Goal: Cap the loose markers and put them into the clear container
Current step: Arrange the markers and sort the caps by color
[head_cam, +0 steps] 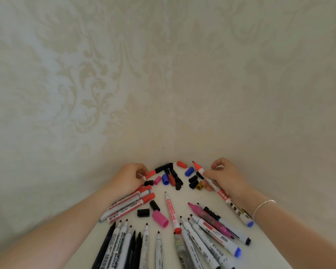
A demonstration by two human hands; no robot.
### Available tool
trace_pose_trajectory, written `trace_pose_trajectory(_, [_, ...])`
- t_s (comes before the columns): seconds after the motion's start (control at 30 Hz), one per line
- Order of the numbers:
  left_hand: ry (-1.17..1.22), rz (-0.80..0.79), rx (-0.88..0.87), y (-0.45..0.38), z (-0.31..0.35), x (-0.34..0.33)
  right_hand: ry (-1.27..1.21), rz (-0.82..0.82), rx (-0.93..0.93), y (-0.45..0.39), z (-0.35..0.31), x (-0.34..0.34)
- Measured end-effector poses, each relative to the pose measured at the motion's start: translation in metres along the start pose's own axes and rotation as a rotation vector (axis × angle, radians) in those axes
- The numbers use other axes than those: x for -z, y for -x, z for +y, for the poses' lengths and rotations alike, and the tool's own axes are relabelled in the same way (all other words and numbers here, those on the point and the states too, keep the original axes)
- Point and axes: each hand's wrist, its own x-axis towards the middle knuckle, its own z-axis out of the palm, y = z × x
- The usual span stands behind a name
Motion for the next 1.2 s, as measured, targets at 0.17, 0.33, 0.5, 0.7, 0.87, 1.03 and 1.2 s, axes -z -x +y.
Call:
trace_pose_trajectory(0.17, [-0.301,-0.098,-0.03,-0.006,-0.007,-0.001,-0.042,0.057,-0.018,-0.009,0.006,-0.004])
trace_pose_trajectory(0.33, [-0.343,-0.051,-0.107,-0.02,0.006,-0.015,0.011,0.107,-0.009,-0.019,0.01,-0.003])
trace_pose_trajectory(0.5, [-0.209,-0.038,-0.195,-0.043,0.032,-0.047,0.044,0.118,-0.002,-0.024,0.007,-0.003])
trace_pose_trajectory(0.7, [-0.194,-0.032,-0.251,-0.08,0.062,-0.073,0.043,0.113,0.0,-0.026,0.005,0.002])
trace_pose_trajectory(0.87, [-0.43,-0.12,-0.236,-0.111,0.072,-0.087,0.012,0.12,0.01,-0.025,0.004,0.003])
trace_pose_trajectory(1.03, [-0.591,-0.094,-0.247,-0.129,0.063,-0.092,0.075,0.091,0.027,-0.024,0.002,0.005])
trace_pose_trajectory(1.2, [-0.719,0.0,-0.289,-0.131,0.06,-0.092,0.101,0.064,0.009,-0.027,0.003,0.002])
